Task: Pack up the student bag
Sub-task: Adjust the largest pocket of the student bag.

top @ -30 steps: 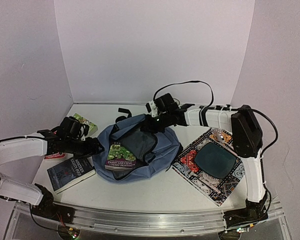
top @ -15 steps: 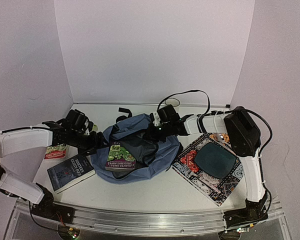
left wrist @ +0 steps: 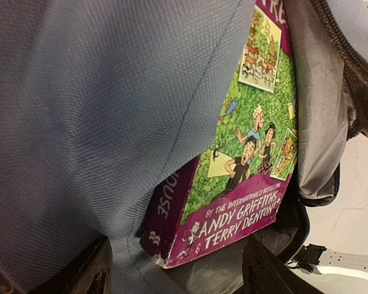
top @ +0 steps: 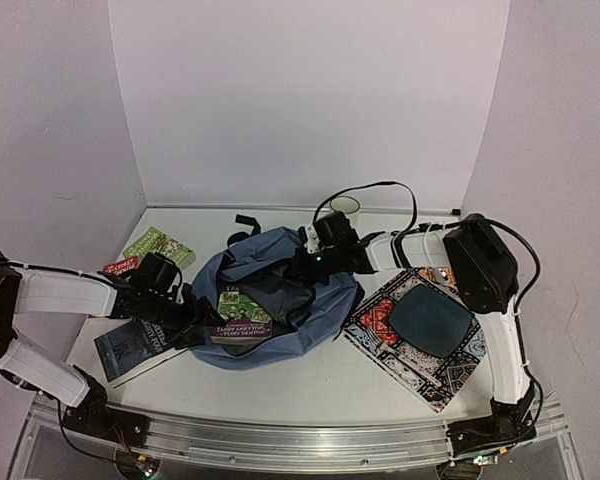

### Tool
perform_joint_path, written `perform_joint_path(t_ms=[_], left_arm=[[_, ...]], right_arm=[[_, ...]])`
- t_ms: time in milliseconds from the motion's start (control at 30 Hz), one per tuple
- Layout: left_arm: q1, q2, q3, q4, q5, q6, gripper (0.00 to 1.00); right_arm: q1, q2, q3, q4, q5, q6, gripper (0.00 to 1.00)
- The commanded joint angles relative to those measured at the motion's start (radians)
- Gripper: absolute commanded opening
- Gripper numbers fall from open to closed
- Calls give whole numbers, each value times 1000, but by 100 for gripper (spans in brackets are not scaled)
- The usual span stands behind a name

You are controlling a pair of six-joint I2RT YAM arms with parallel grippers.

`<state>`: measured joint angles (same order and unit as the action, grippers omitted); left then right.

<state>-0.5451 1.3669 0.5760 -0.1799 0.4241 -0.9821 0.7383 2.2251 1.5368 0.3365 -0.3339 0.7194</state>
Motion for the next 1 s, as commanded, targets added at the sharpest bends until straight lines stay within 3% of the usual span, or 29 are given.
perform_joint_path(t_ms=[0, 133, 433, 967], left_arm=[[-42, 45, -26, 67, 46, -70, 73], [-69, 83, -25, 129, 28, -82, 72], [-81, 175, -6, 328, 50, -188, 56], [-81, 201, 142, 469, 33, -253, 55]], right_arm=[[3, 41, 14, 14, -3, -1, 0], [4, 59, 13, 16, -16, -3, 0], [44, 74, -29, 29, 9, 12, 0], [101, 67, -199, 170, 38, 154, 0]])
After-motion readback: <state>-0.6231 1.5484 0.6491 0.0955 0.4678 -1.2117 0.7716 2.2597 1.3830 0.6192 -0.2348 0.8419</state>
